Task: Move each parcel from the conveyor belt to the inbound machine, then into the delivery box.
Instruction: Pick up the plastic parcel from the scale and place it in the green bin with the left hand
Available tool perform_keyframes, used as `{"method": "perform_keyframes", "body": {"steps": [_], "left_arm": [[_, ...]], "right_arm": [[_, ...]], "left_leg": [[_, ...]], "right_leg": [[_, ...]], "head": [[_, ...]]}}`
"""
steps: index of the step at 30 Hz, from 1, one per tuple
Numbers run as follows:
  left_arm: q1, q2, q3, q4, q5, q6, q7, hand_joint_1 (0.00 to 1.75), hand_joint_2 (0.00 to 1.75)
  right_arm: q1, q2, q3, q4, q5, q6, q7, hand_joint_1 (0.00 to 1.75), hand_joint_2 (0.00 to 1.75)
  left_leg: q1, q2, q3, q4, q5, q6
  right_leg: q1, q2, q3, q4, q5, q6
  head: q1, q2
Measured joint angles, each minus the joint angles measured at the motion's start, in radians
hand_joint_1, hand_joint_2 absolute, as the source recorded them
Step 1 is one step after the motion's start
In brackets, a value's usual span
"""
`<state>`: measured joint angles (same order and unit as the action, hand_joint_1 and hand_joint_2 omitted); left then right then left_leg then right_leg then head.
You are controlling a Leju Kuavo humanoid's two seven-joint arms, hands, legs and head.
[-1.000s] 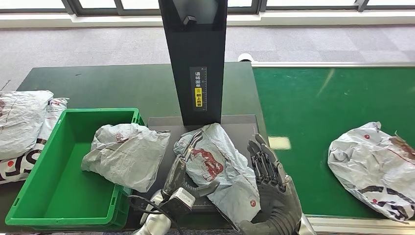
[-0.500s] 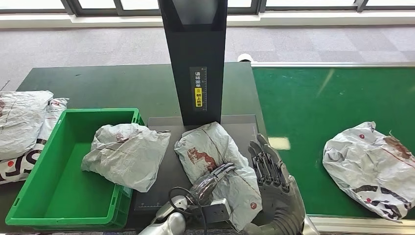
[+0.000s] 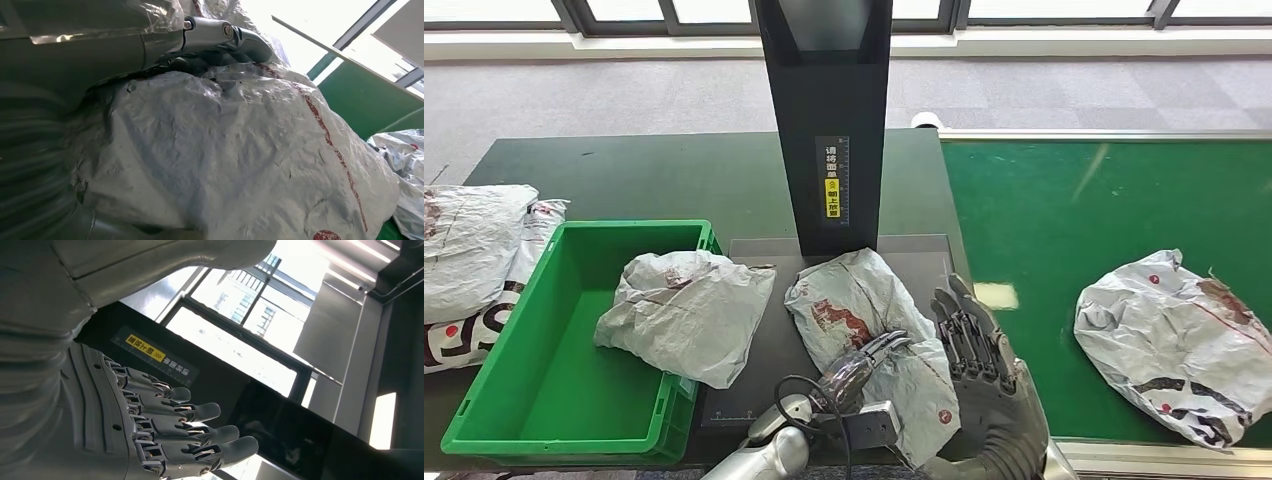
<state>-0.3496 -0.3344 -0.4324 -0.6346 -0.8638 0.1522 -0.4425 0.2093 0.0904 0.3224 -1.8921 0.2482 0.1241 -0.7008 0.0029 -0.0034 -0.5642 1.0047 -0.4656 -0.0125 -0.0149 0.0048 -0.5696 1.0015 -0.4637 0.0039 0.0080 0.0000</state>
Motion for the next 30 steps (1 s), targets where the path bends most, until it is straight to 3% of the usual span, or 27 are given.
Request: {"method": "perform_keyframes", "body": {"steps": [7, 30], "left_arm": [[0.004, 0.001, 0.000, -0.034, 0.012, 0.075, -0.027, 1.75, 1.75], [0.013, 0.002, 0.000, -0.104, -0.020, 0.094, -0.024, 1.75, 1.75]], "right_arm": [[0.011, 0.006, -0.004, 0.000, 0.003, 0.005, 0.000, 0.00, 1.75], [0.013, 0.014, -0.005, 0.000, 0.007, 0.017, 0.000, 0.00, 1.75]], "left_leg": [[0.000, 0.000, -0.001, 0.000, 0.000, 0.000], [0.000, 0.000, -0.003, 0.000, 0.000, -0.001]], "right_leg": [[0.000, 0.000, -0.001, 0.000, 0.000, 0.000], [0.000, 0.000, -0.003, 0.000, 0.000, 0.000]], "head": [[0.000, 0.000], [0.000, 0.000]]}}
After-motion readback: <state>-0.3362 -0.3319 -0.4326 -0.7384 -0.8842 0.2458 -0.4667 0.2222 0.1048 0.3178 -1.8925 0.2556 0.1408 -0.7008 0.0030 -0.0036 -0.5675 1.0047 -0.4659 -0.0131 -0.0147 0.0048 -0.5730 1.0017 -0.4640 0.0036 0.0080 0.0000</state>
